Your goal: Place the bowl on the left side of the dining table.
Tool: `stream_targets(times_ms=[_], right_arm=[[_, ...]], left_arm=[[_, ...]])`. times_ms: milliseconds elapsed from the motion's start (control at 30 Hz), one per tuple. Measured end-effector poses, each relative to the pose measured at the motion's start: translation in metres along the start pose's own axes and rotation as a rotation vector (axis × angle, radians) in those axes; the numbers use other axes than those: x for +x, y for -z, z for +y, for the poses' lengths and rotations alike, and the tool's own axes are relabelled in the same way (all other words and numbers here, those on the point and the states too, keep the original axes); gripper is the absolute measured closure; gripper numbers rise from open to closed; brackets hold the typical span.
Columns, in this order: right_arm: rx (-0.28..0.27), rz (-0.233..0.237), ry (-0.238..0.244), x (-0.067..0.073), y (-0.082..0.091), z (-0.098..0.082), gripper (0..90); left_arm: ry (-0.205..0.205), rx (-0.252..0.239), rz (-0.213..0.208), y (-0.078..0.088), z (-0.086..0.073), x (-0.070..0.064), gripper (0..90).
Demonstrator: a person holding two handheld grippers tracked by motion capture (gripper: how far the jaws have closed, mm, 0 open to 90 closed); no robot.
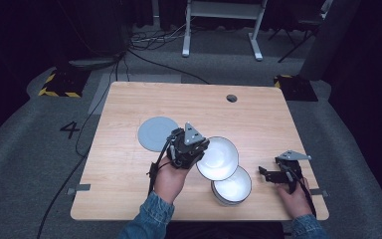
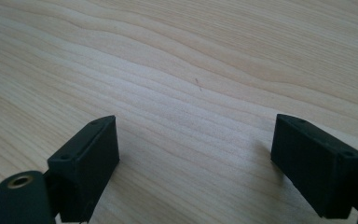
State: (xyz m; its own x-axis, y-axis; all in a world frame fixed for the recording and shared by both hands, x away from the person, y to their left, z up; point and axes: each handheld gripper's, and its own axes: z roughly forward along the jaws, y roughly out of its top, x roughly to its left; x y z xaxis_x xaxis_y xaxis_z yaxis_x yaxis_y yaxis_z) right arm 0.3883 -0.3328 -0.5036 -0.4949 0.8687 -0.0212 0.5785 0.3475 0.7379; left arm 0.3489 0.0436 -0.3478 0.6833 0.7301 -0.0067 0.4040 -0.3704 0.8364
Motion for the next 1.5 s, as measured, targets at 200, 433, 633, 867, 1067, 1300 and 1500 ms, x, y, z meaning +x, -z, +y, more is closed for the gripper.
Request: stream_targets(times_ms=[200,433,633,867,1067,1300,1500], right_arm=[[0.001,-0.003,0.004,0.000,0.000,0.000,15.3],[-0.003,-0.002,-0.004,0.001,-0.001,0.001,15.3],[-0.003,-0.002,-0.004,0.000,-0.001,0.001,15.4],[-0.004,-0.002,-0.005,0.001,-0.001,0.001,15.3],[-0.003,-0.001,-0.004,0.000,-0.001,0.001,15.3],[-0.004,-0.001,-0.004,0.001,-0.001,0.001,15.4],[-0.003,-0.002,-0.003,0.000,-0.001,0.001,15.3]], left_arm=[[0.031,-0.005,0.040,0.004,-0.002,0.012,80.4],[0.080,-0.002,0.100,0.009,-0.007,0.030,80.4],[0.136,-0.027,0.146,0.013,-0.010,0.046,80.3],[0.159,-0.014,0.193,0.021,-0.011,0.068,80.2],[0.169,0.001,0.231,0.020,-0.010,0.085,80.2],[0.182,0.038,0.257,0.009,-0.009,0.107,80.2],[0.229,0.037,0.284,0.004,-0.011,0.128,80.2]])
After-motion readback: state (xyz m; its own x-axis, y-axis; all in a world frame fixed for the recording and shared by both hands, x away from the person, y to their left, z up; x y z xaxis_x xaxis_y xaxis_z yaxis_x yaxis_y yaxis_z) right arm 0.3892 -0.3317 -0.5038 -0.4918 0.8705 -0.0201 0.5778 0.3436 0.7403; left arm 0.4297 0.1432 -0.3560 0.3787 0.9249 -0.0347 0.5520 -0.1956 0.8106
